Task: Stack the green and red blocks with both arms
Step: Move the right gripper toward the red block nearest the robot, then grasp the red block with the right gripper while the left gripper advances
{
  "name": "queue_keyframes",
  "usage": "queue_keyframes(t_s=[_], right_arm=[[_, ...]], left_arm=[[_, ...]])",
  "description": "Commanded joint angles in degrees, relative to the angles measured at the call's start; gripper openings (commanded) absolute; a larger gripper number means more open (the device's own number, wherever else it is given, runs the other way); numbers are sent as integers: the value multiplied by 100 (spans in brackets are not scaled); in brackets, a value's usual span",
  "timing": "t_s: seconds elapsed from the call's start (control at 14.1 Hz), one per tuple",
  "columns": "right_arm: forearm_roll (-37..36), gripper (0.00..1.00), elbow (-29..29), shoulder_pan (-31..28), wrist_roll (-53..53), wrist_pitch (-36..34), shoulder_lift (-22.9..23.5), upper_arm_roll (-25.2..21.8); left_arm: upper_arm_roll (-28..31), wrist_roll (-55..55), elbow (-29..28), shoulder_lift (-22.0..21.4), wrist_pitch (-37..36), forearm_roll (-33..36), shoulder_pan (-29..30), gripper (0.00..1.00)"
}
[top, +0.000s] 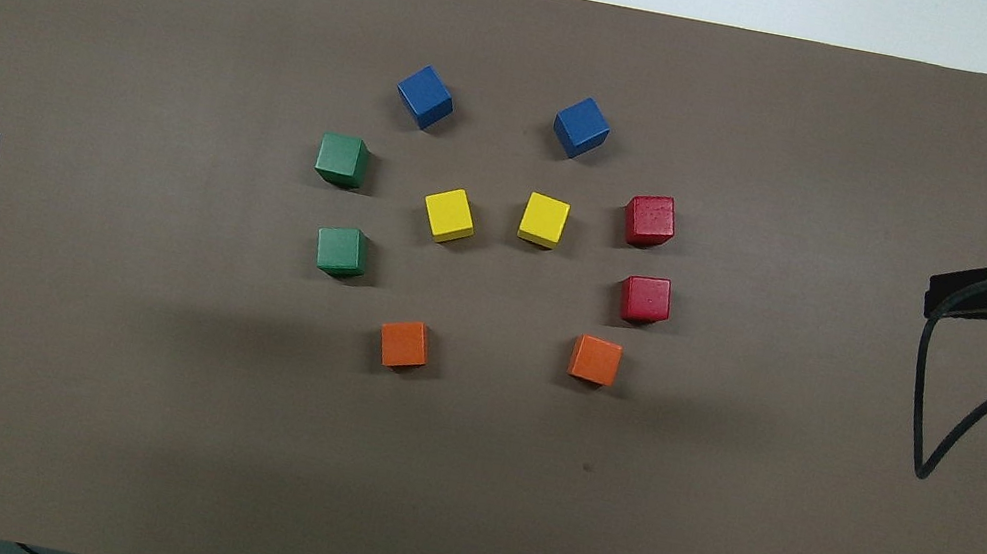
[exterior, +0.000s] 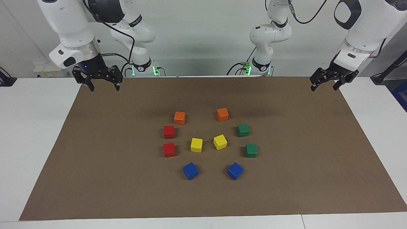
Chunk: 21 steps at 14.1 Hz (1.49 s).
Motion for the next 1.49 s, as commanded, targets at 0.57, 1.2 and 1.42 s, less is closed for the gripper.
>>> queue_keyframes(t_s=[0.57, 1.2, 1.42], right_arm=[[103, 100, -33, -25, -135, -215, 38, 7], [165, 100, -631, 1204, 1656, 1515, 802, 33], [165, 100, -788, 1337, 1825, 2051, 1128, 33]], left_arm=[[-8, 67, -152, -153, 3, 100, 77, 100], [-26, 32, -178, -153, 11, 91, 51, 100], [-78, -169, -615, -302, 519, 13, -124, 100]])
